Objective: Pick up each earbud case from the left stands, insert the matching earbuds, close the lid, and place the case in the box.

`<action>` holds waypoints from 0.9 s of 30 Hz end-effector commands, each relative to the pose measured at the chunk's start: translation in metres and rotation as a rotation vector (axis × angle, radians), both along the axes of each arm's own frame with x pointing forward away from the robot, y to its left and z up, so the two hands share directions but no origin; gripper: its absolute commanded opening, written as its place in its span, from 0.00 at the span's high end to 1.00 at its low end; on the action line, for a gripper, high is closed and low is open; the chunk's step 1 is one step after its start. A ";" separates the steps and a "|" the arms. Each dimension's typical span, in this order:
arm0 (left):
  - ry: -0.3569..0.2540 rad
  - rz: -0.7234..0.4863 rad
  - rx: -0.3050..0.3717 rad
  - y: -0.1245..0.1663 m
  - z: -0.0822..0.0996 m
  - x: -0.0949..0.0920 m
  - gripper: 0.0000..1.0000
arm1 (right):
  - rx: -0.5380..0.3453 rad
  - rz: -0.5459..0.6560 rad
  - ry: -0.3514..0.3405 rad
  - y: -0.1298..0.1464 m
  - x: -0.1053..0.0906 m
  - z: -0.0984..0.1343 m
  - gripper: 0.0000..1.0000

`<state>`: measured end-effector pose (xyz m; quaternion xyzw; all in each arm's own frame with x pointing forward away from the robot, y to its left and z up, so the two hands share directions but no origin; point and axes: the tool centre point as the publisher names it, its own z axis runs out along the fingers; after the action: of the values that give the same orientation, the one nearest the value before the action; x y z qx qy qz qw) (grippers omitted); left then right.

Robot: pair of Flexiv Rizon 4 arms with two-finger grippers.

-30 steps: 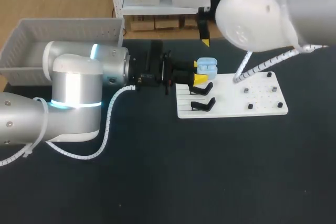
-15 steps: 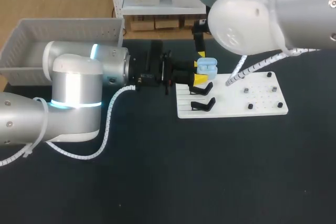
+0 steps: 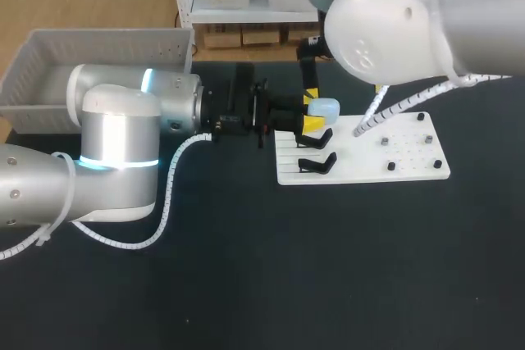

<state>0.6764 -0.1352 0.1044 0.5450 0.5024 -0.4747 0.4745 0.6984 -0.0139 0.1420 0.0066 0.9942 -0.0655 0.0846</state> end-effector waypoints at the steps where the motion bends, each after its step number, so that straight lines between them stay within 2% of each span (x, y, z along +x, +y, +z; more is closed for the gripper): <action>1: -0.004 0.006 -0.004 0.000 -0.001 -0.001 1.00 | 0.006 -0.039 -0.118 -0.007 -0.011 0.016 0.00; 6: -0.004 0.006 -0.004 0.000 -0.001 -0.001 1.00 | 0.024 0.003 -0.230 -0.011 -0.016 0.056 0.00; 11: -0.004 0.006 -0.004 0.000 -0.001 -0.001 1.00 | 0.048 0.141 -0.255 -0.009 -0.030 0.081 0.00; 12: -0.004 0.006 -0.004 0.000 -0.001 -0.001 1.00 | 0.066 0.161 -0.250 -0.009 -0.034 0.083 0.00; 15: 0.004 0.063 -0.059 0.014 0.010 -0.004 1.00 | 0.133 0.200 -0.225 -0.015 -0.044 0.086 0.00; 19: -0.001 0.160 -0.104 0.035 0.026 -0.006 1.00 | 0.172 0.235 -0.210 -0.025 -0.055 0.084 0.00; 27: -0.050 0.303 -0.116 0.071 0.062 -0.009 1.00 | 0.209 0.238 -0.176 -0.033 -0.061 0.077 0.00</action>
<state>0.6870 -0.0839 0.1483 0.4888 0.4986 -0.4630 0.5459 0.6411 -0.0419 0.2209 -0.0950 0.9827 0.0318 0.1559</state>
